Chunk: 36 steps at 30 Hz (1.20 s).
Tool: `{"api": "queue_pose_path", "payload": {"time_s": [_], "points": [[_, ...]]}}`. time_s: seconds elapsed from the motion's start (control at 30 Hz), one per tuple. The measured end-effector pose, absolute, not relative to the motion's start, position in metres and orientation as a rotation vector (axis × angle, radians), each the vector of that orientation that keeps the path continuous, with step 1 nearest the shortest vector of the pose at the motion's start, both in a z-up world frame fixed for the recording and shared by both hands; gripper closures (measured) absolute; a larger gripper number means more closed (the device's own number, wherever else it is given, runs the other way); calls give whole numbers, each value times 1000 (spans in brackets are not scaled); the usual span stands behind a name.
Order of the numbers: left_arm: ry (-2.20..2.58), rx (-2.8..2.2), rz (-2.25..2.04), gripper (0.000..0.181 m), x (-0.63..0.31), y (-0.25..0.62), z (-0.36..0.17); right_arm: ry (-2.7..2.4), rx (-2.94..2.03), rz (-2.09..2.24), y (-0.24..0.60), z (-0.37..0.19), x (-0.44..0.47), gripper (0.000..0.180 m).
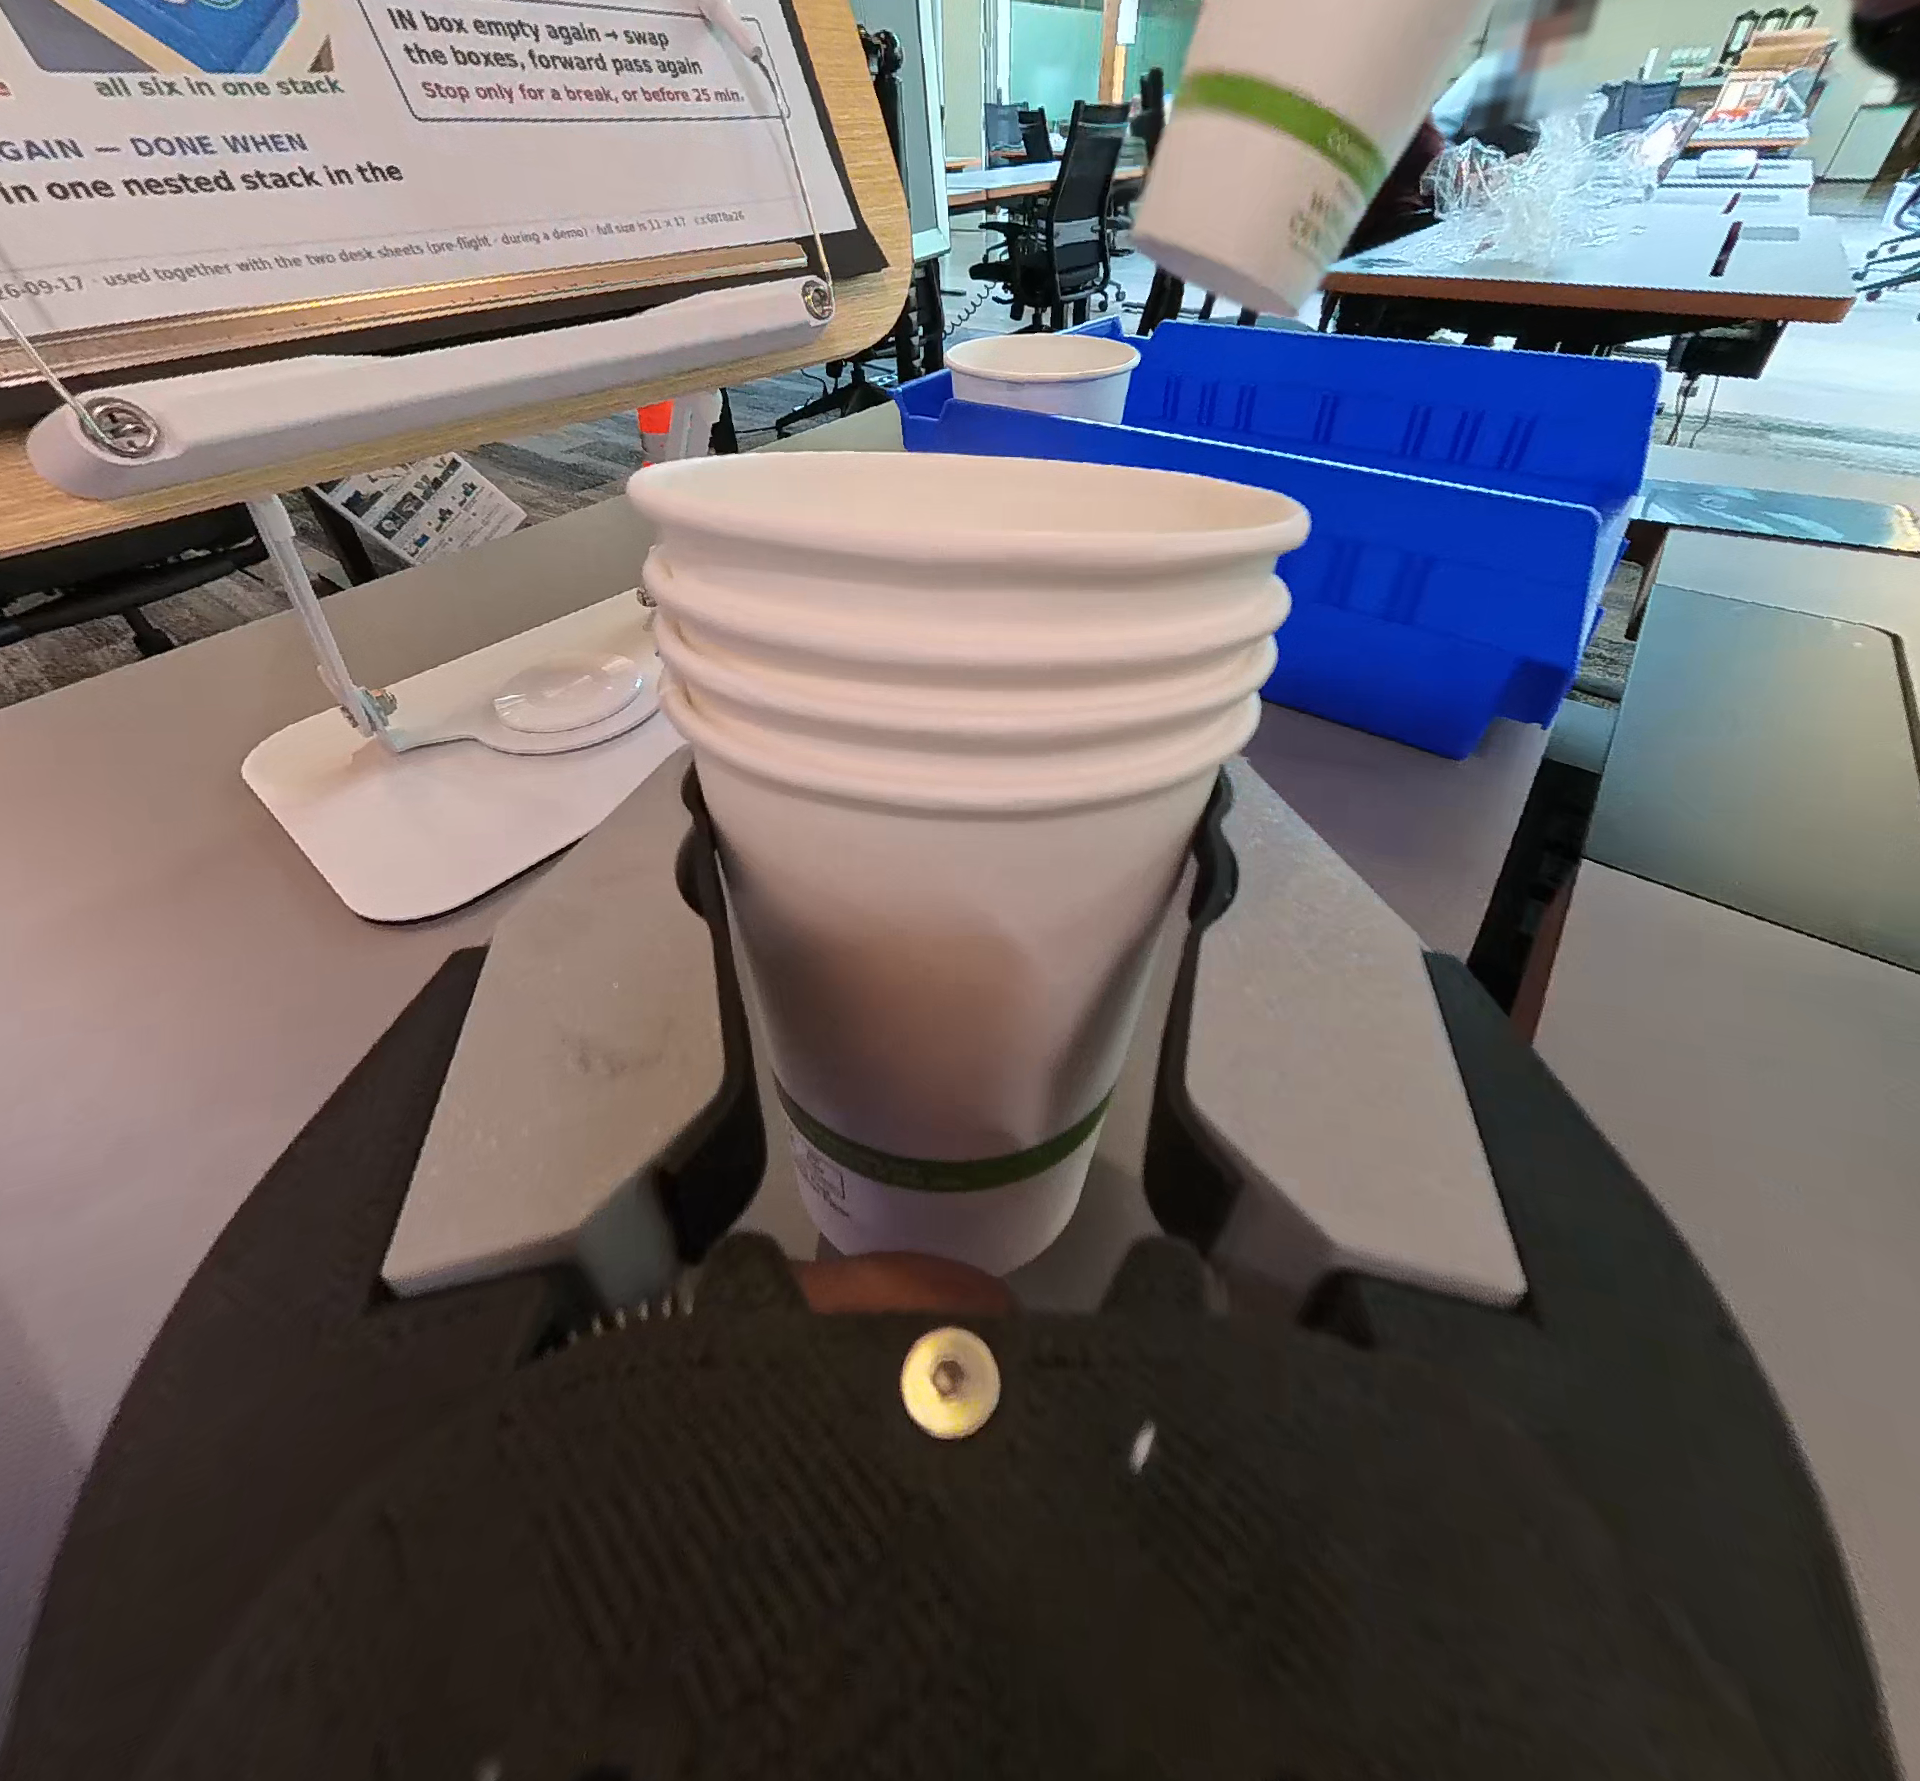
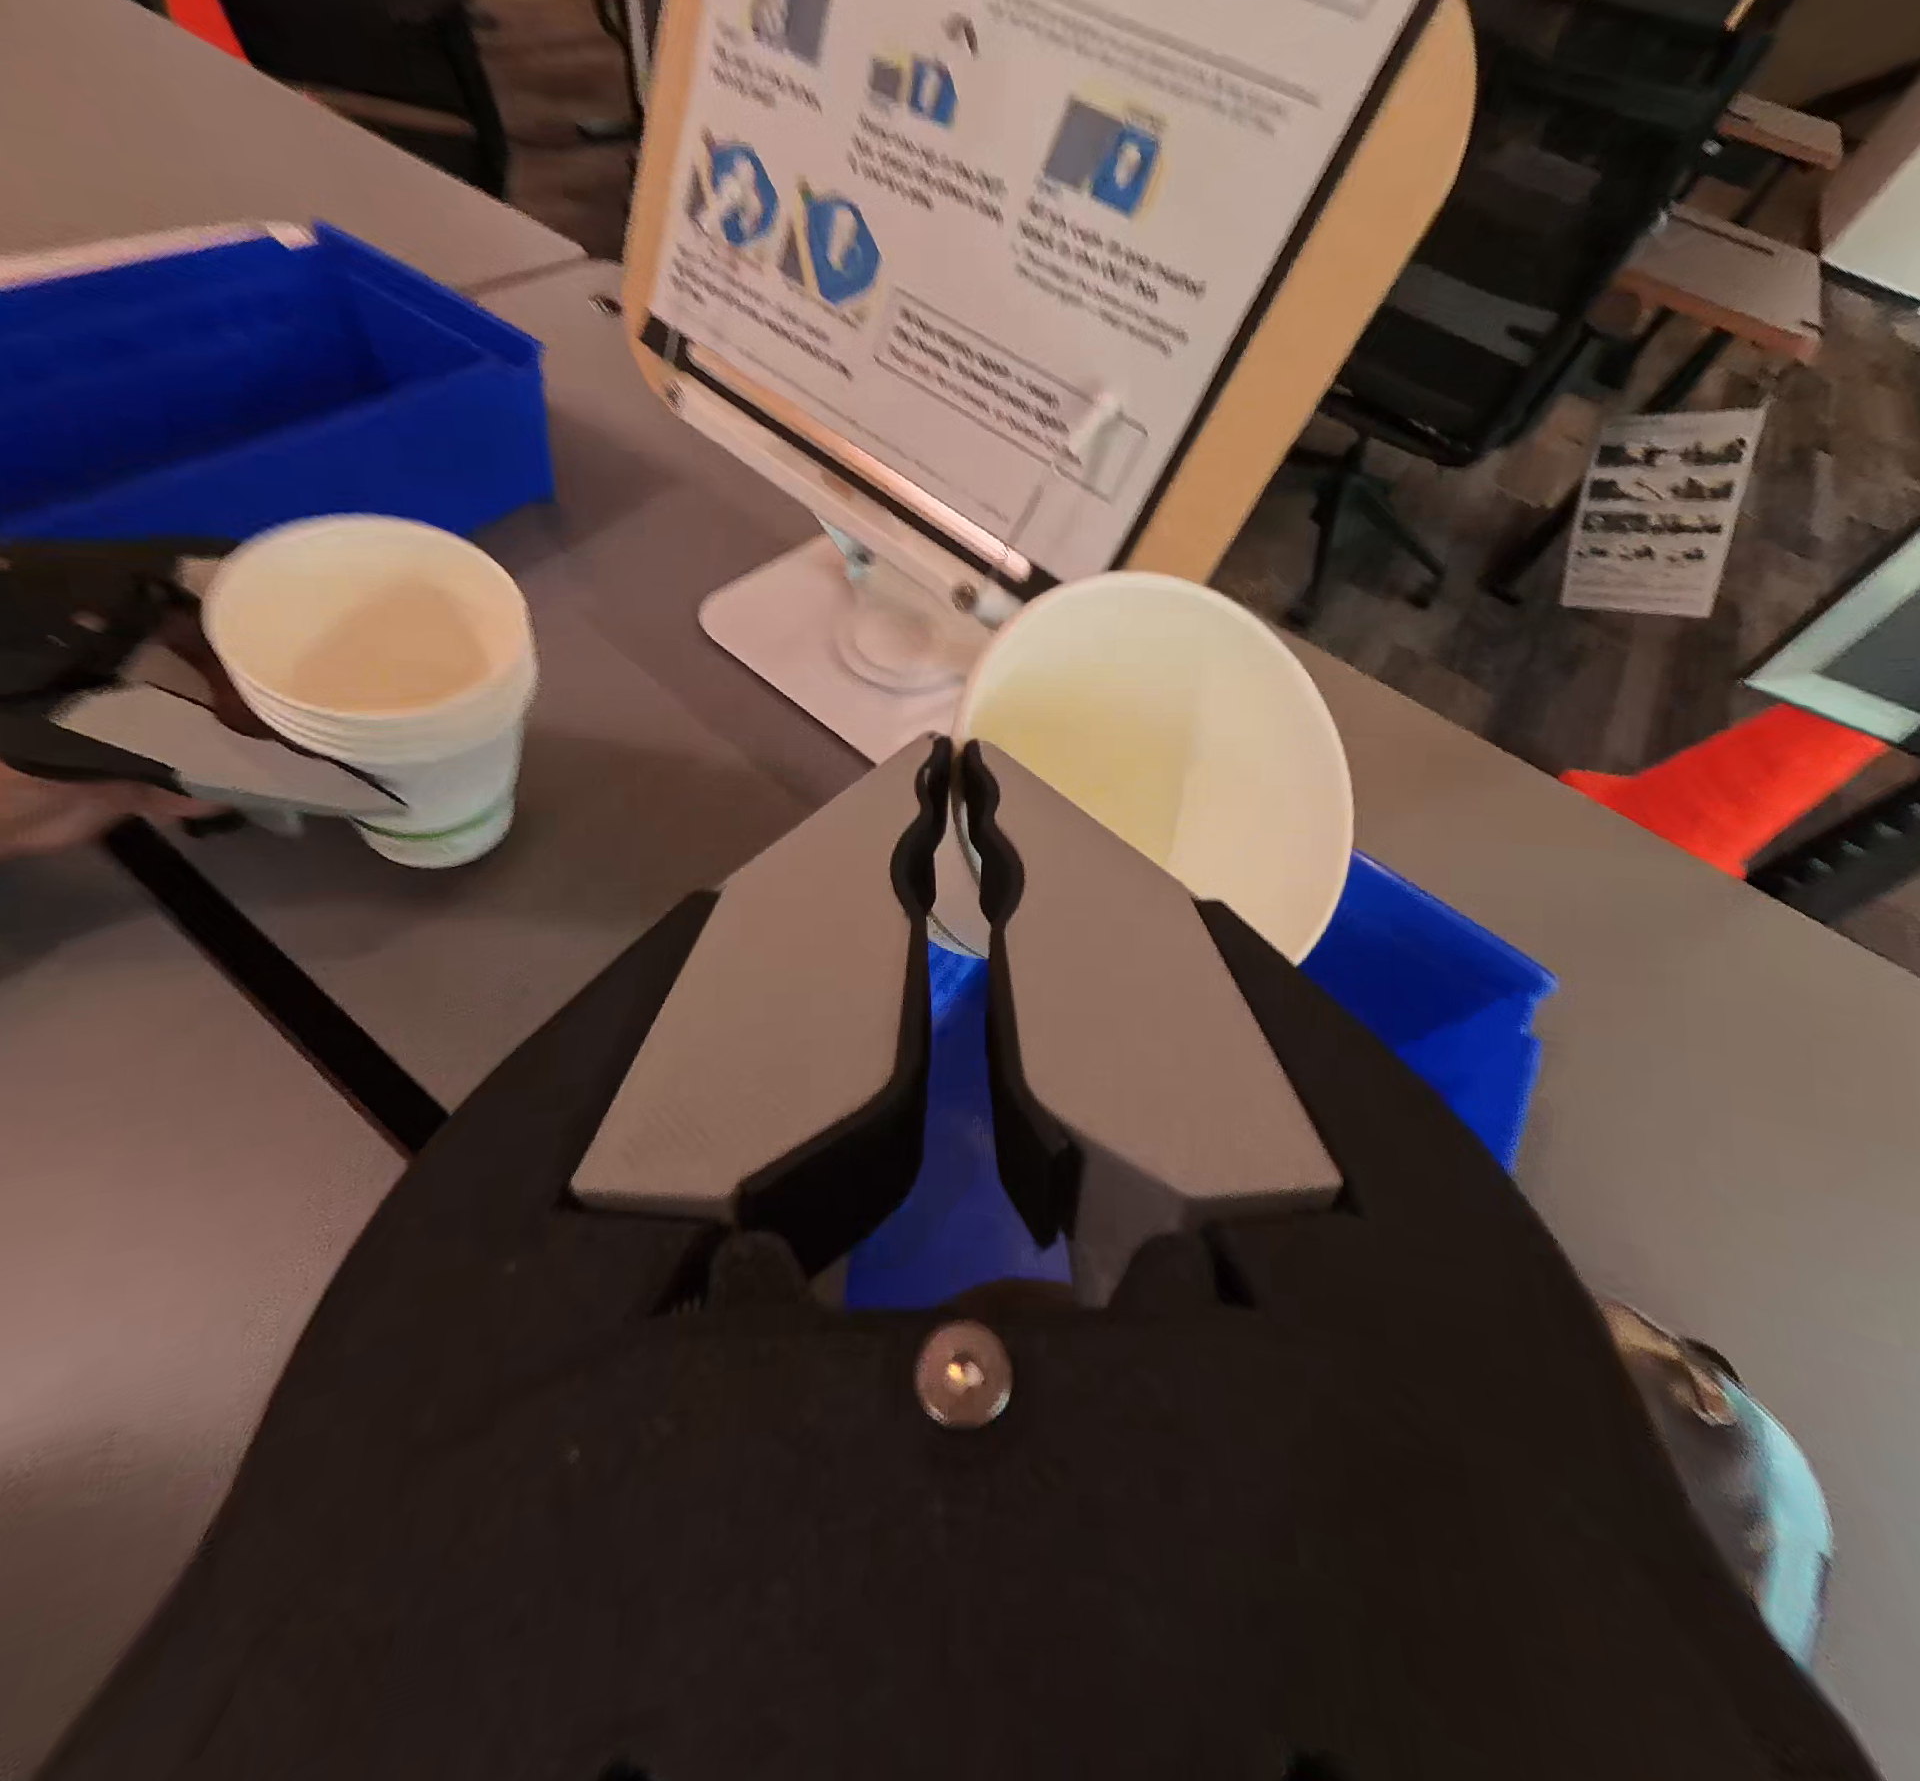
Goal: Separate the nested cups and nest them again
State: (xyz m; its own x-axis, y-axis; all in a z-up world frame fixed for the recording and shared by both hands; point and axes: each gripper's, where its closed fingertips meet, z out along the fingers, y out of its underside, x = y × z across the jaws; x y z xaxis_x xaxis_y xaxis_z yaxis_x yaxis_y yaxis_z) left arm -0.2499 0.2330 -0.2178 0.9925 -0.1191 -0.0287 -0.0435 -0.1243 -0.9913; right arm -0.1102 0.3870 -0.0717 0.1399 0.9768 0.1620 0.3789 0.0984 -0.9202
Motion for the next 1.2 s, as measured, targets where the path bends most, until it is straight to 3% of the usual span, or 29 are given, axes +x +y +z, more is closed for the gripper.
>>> {"api": "queue_pose_path", "payload": {"time_s": [0.03, 0.47, 1.2], "points": [[122, -1697, -65, 90, -250, 233, -218, -1422, -1467, 722, 394, -82, -108, 180], [122, -1711, -62, 90, -251, 234, -223, -1662, -1565, 329, 424, -201, -130, 180], [130, -1706, -74, 90, -248, 234, -221, -1727, -1616, 343, 413, -219, -130, 179]]}}
